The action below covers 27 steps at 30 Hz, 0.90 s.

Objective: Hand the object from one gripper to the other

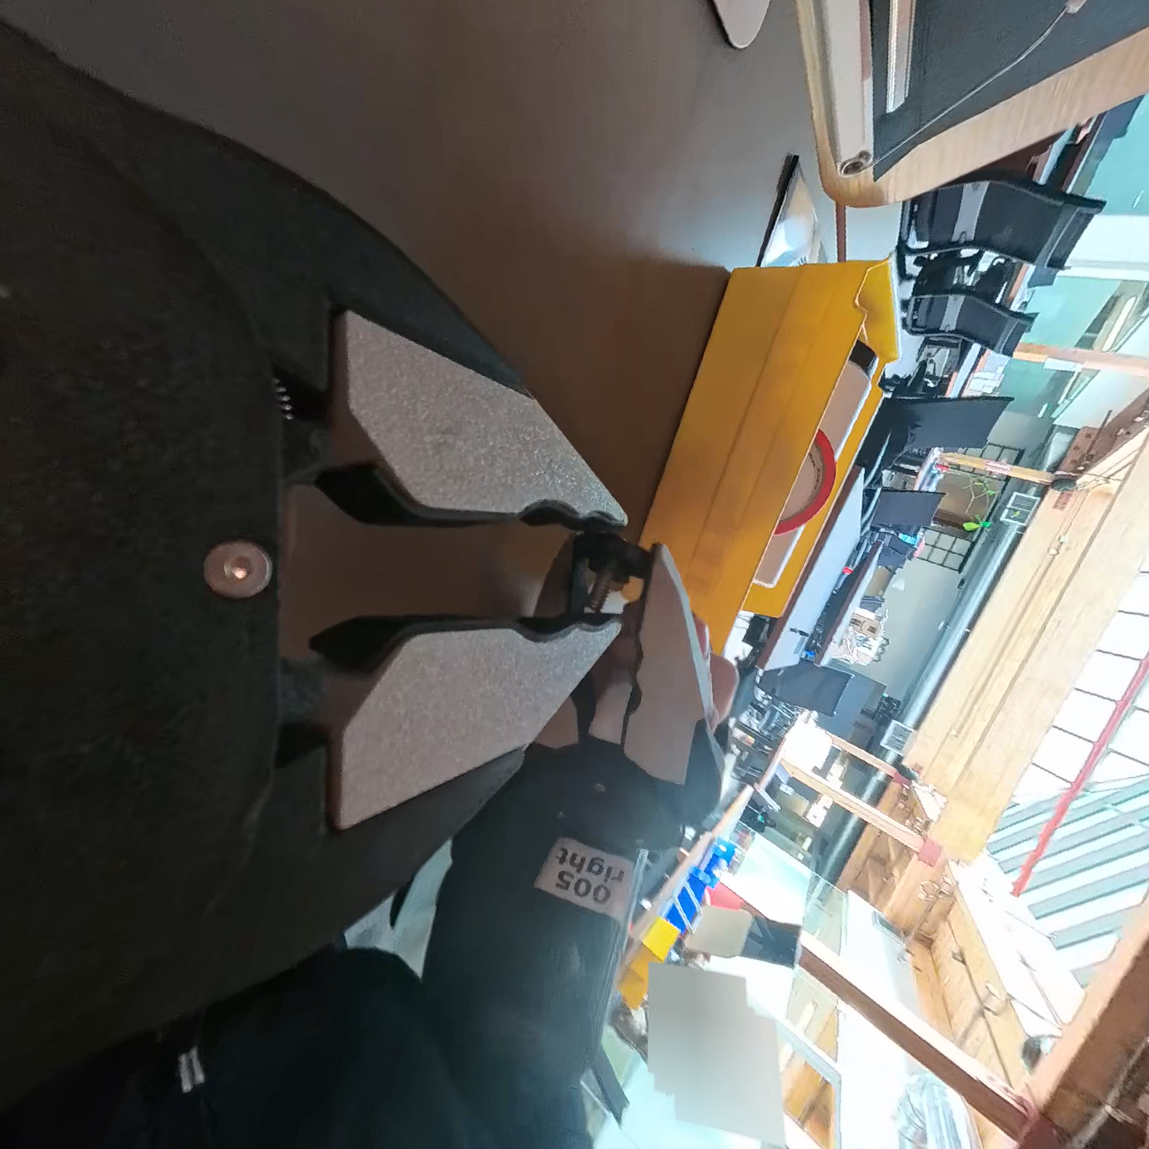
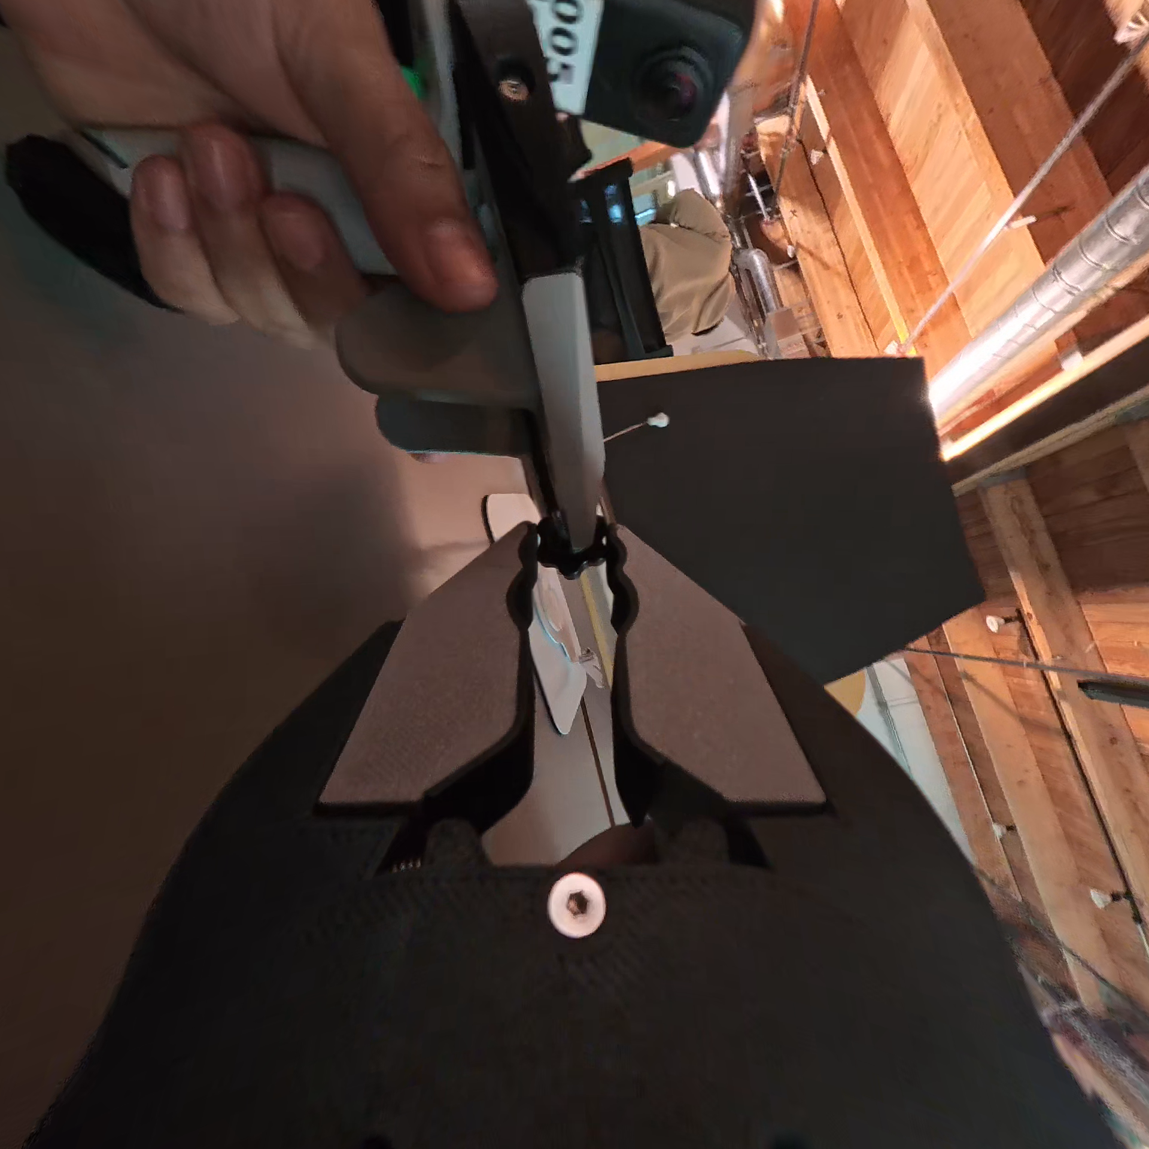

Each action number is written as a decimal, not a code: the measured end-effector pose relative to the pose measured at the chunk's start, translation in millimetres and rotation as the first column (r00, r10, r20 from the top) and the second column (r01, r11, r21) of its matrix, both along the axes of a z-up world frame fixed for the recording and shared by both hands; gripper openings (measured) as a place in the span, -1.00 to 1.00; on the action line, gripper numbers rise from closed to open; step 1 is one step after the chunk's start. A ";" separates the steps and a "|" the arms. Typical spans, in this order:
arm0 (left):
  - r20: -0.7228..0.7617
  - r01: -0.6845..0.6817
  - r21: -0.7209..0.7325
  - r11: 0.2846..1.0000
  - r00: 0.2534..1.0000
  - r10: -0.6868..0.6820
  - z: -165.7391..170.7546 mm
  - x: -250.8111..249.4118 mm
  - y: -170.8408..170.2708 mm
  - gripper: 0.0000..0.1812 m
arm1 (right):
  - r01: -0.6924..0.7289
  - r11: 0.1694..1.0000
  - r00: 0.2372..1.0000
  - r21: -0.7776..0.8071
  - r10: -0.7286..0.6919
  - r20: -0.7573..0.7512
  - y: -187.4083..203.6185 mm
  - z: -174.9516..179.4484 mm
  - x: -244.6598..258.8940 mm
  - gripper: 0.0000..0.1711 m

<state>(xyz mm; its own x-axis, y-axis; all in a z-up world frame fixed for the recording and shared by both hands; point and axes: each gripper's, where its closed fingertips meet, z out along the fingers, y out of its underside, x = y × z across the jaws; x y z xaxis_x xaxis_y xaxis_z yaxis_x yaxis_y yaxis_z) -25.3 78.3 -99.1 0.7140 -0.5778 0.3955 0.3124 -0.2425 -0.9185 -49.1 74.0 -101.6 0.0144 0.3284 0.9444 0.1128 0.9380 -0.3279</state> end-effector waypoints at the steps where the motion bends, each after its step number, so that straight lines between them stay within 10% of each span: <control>1: 0.019 0.003 0.004 1.000 1.000 -0.003 2.1 -1.0 -0.4 -0.73 | 0.018 1.000 0.999 -0.017 -0.019 -0.027 3.3 5.9 0.7 -0.80; 9: -0.076 -0.177 0.070 0.982 0.980 0.182 3.0 -30.2 6.3 -0.64 | 0.224 0.863 0.906 -0.452 -0.355 -0.229 88.8 104.7 75.8 -0.81; 13: -0.195 -0.246 0.024 0.969 0.949 0.246 -14.0 -36.0 13.9 -0.63 | 0.474 0.620 0.805 -0.626 -0.593 0.022 198.8 124.3 136.8 -0.80; 18: -0.305 -0.261 0.014 0.965 0.918 0.253 -27.3 -30.6 18.2 -0.53 | 0.760 0.267 0.594 -0.592 -0.654 0.468 322.5 52.5 178.5 -0.82; 22: -0.297 -0.272 0.011 0.962 0.918 0.263 -26.5 -33.4 18.4 -0.46 | 0.814 0.130 0.537 -0.567 -0.542 0.646 339.5 -1.0 178.1 -0.47; 27: -0.310 -0.315 0.024 0.949 0.900 0.306 -25.9 -40.0 20.7 -0.36 | 0.671 0.169 0.660 -0.722 -0.578 0.479 321.4 49.5 163.8 -0.28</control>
